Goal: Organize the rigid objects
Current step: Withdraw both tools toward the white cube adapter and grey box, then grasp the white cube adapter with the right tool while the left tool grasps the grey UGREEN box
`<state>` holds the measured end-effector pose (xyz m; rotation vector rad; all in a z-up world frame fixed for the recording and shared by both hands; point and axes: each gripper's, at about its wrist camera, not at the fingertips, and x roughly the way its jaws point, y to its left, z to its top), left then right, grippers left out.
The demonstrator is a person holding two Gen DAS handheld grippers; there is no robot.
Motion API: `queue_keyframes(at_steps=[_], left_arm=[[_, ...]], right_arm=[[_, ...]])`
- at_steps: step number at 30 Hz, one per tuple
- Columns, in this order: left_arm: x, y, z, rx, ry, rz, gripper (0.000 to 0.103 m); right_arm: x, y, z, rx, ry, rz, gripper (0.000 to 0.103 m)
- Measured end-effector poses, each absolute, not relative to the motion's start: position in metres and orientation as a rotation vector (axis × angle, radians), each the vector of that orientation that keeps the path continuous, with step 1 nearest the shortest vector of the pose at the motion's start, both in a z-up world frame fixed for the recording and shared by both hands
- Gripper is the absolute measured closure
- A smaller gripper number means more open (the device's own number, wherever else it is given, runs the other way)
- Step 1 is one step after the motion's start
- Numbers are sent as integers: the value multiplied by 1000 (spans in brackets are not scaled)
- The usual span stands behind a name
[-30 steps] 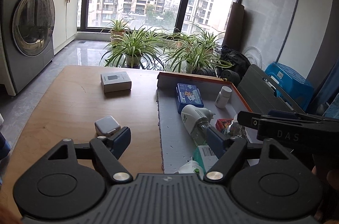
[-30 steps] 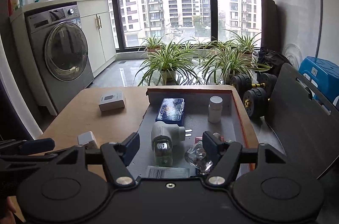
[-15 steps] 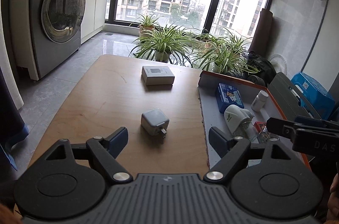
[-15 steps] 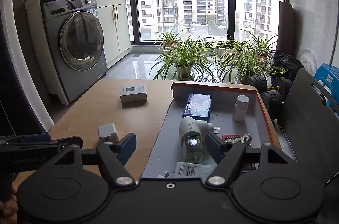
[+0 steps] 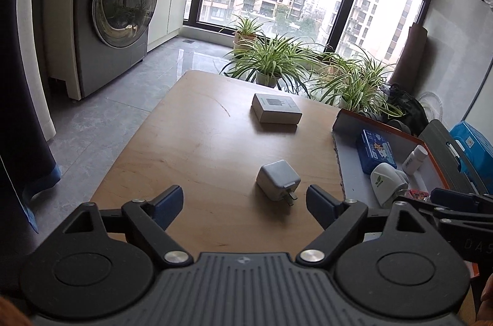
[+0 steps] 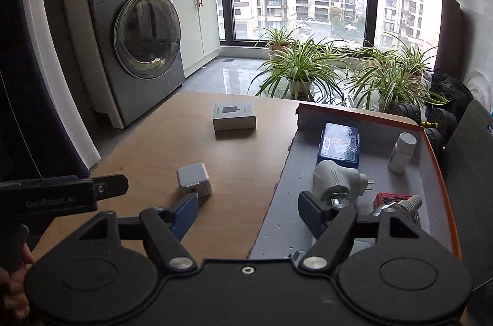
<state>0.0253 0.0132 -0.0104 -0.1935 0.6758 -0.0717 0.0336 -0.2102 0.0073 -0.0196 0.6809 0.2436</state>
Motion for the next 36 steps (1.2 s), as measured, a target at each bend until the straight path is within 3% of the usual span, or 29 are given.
queue_keyframes(at_steps=[31,32,33,34,36], left_arm=[[103,59,-31,-147,719,-75,9],[106,59,-31,-144,719,-80,8],[109,59,-32,-141,719,-86,8],[112,58,-33,-137,720,-92,8],[119,56,-34,-131,725,-113,7]], right_arm=[[147,-123,-57,-22,901,364,17],[148,-122,-59,-25,904,367,18],[149,-120,-60,-28,912,368,30],[149,-120,-60,-34,911,357,49],[146,-120,-59,-45,893,357,52]])
